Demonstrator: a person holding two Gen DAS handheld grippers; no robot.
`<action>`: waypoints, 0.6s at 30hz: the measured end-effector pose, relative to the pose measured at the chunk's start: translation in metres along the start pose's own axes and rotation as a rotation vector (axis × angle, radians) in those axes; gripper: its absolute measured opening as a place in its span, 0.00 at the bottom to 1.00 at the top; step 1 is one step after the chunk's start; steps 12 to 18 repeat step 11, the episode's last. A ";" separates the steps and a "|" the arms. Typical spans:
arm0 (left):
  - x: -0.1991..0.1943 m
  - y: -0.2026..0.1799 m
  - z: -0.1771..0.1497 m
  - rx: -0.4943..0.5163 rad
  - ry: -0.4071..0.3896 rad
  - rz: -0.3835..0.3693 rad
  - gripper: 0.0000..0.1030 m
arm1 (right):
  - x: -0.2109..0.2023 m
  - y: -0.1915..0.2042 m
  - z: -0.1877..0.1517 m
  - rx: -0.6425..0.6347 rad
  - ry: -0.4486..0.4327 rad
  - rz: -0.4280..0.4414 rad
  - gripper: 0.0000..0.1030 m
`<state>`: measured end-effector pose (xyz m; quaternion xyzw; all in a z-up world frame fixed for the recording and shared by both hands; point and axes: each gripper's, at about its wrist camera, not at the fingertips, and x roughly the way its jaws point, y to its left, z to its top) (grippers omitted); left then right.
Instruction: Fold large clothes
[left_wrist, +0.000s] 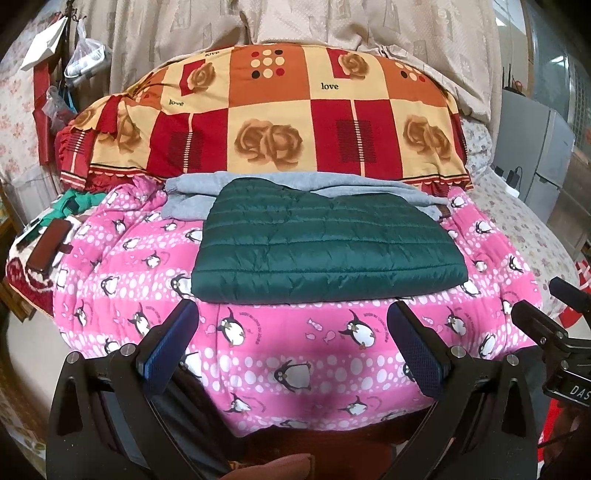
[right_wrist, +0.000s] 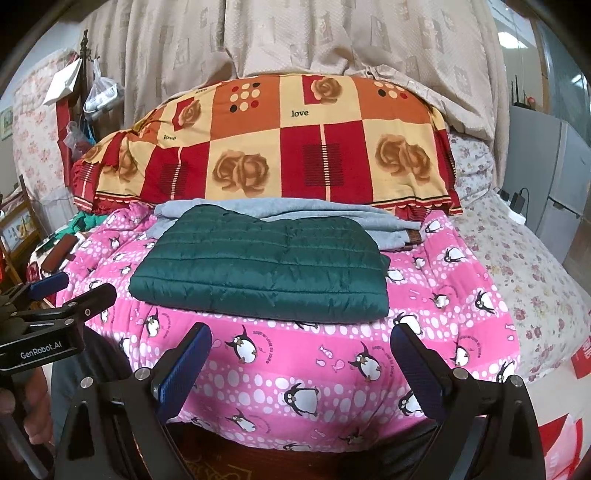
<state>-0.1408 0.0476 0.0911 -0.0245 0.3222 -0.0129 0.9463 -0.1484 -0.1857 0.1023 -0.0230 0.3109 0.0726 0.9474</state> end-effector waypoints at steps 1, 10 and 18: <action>0.001 0.000 -0.001 0.001 0.001 -0.001 0.99 | 0.000 0.001 0.000 -0.001 -0.001 0.000 0.93; 0.006 0.004 -0.005 -0.021 0.000 -0.005 0.99 | 0.000 0.002 -0.001 -0.001 0.001 -0.003 0.93; 0.006 0.005 -0.005 -0.024 0.001 -0.005 0.99 | 0.000 0.001 0.000 -0.001 0.001 -0.003 0.93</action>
